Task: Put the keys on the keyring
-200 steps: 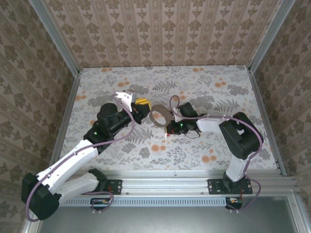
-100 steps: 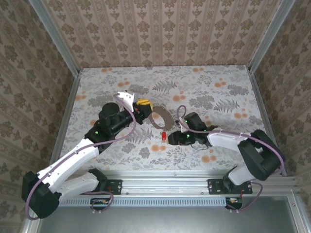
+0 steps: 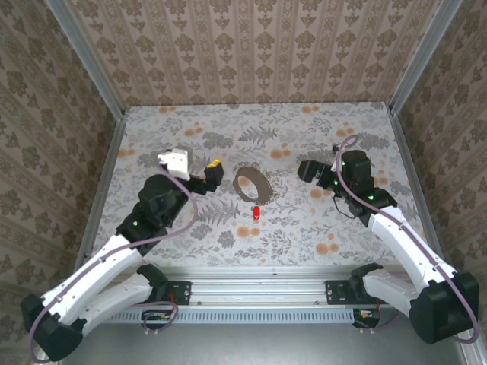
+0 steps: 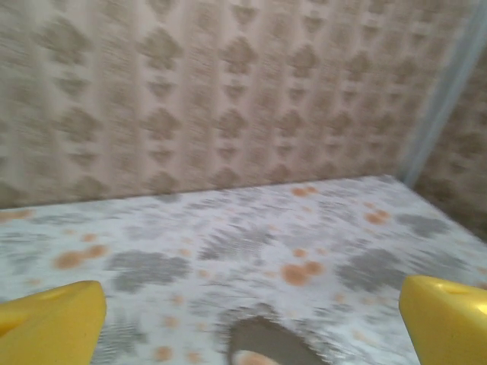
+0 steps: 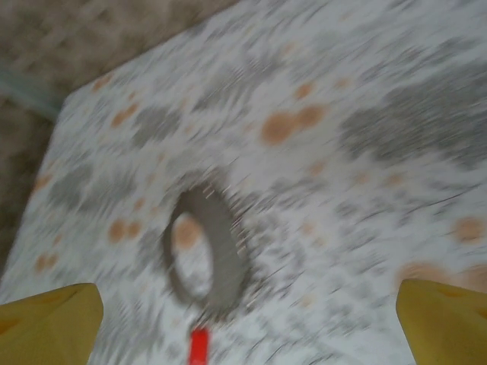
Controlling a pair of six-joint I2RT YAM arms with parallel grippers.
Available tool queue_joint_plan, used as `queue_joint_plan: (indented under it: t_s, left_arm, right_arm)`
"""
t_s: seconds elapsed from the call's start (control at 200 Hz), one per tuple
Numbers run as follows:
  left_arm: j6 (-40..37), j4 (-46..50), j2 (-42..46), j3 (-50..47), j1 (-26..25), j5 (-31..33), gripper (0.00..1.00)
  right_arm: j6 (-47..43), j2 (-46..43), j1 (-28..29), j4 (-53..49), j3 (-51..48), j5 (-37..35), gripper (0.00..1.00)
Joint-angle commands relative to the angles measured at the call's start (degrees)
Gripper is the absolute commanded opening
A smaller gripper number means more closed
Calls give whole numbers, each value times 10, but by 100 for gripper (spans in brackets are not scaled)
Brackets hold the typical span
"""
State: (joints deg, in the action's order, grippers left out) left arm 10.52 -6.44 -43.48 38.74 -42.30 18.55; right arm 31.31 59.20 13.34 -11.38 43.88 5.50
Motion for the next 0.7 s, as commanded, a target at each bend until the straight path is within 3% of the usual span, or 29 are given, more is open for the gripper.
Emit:
queue_joint_plan:
  t_s: [0.0,0.14,0.31,0.495,0.695]
  left_arm:
    - [-139,-23,36,-44,11,152,100]
    - [-186,-18,63,-98,69,189,100]
    - [-170,-95,30,-182,193,135,100]
    - [-163,-246,-106,-228,288,57,100]
    - [-160,-430,-297,-231,326,-12,100]
  right_arm:
    - [-14,6,-13,56,-19,-194,100]
    - [-79,7,-14,195,-71,-333,100]
    - [-190,46,-18,236,-79,-412,100]
    - [-228,97,-34,315,-131,-412,100]
    - [-275,188,-61,542,-210,-351,100]
